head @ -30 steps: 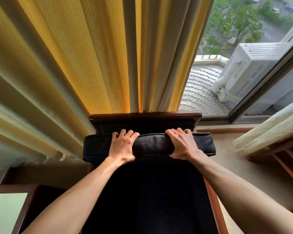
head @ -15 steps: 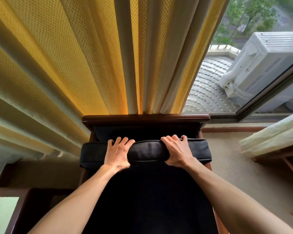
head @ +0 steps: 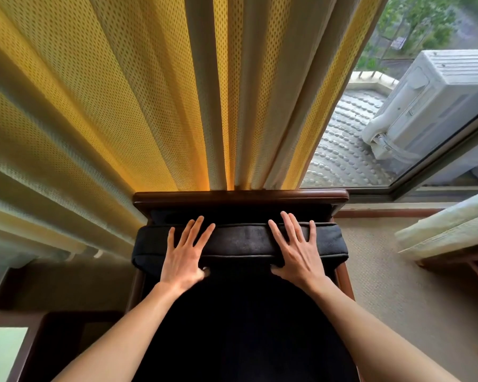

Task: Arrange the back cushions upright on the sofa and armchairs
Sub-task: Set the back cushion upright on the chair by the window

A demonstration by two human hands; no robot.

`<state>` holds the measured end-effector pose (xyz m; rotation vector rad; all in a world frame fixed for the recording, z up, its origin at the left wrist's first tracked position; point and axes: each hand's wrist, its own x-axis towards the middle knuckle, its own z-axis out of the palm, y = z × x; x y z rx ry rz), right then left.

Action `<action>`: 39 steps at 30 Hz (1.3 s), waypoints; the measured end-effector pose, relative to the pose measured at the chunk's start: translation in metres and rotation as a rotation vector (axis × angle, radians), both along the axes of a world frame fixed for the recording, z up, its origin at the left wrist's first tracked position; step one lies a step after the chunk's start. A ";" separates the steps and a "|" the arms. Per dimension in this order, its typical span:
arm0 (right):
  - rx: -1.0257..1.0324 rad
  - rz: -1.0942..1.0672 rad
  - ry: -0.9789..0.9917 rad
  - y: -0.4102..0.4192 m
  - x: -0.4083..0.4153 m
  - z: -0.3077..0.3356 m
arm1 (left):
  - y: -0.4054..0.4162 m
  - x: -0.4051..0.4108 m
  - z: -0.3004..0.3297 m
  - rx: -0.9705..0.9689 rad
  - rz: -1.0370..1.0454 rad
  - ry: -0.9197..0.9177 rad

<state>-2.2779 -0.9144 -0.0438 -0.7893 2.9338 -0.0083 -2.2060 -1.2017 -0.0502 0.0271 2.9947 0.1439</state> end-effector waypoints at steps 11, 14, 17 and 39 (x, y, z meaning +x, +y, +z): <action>0.012 -0.114 0.001 -0.010 -0.002 -0.023 | 0.010 -0.007 -0.017 -0.053 0.125 0.019; 0.051 -0.147 -0.111 -0.016 -0.021 -0.020 | 0.002 -0.030 -0.014 -0.082 0.076 -0.068; 0.079 -0.143 -0.217 -0.018 -0.017 -0.017 | 0.006 -0.024 -0.014 -0.079 0.093 -0.093; 0.118 -0.084 -0.306 0.025 0.031 0.024 | 0.035 0.037 0.033 0.220 0.190 -0.235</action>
